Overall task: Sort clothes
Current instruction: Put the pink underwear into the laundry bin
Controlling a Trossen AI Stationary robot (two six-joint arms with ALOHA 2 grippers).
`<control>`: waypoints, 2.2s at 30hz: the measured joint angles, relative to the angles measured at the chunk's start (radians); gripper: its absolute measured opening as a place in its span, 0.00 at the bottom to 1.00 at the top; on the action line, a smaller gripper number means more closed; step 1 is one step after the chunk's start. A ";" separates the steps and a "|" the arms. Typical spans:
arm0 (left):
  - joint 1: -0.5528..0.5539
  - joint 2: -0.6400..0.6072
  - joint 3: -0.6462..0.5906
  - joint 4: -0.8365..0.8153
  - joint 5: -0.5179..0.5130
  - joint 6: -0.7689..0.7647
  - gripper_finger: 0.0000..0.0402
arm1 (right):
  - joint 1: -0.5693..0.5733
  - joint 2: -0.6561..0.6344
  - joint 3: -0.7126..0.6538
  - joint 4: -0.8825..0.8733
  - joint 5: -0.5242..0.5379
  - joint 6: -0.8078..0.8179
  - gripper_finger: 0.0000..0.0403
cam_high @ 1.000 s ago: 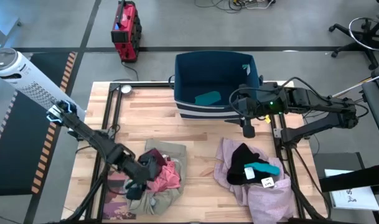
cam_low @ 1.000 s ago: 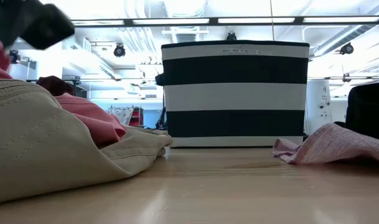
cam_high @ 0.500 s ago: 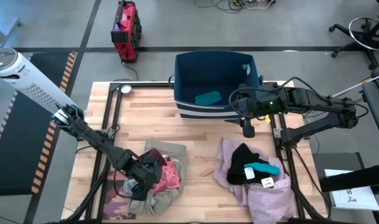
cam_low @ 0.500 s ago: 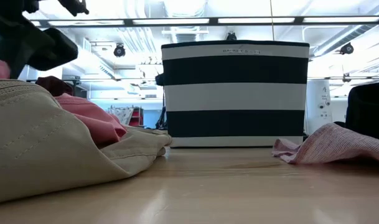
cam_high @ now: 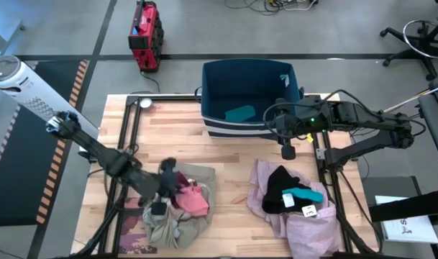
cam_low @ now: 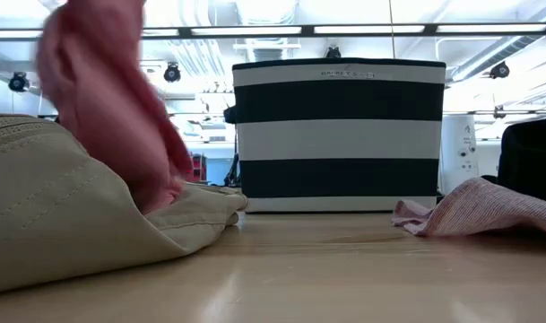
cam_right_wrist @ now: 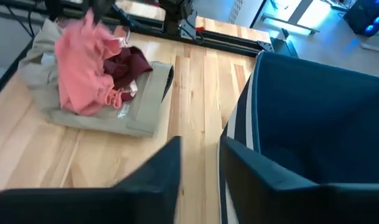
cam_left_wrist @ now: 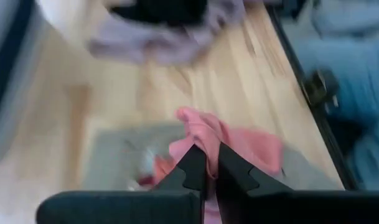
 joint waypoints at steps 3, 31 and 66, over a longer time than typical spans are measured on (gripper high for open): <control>0.037 -0.066 0.000 0.034 -0.056 0.052 0.01 | 0.000 -0.001 -0.027 0.008 0.000 -0.018 0.05; 0.721 0.075 0.400 0.459 0.468 0.551 0.00 | 0.092 -0.185 -0.492 0.489 0.020 0.091 0.00; 1.176 0.852 1.350 0.181 0.889 0.461 0.00 | 0.140 -0.184 -0.497 0.483 0.053 0.058 0.00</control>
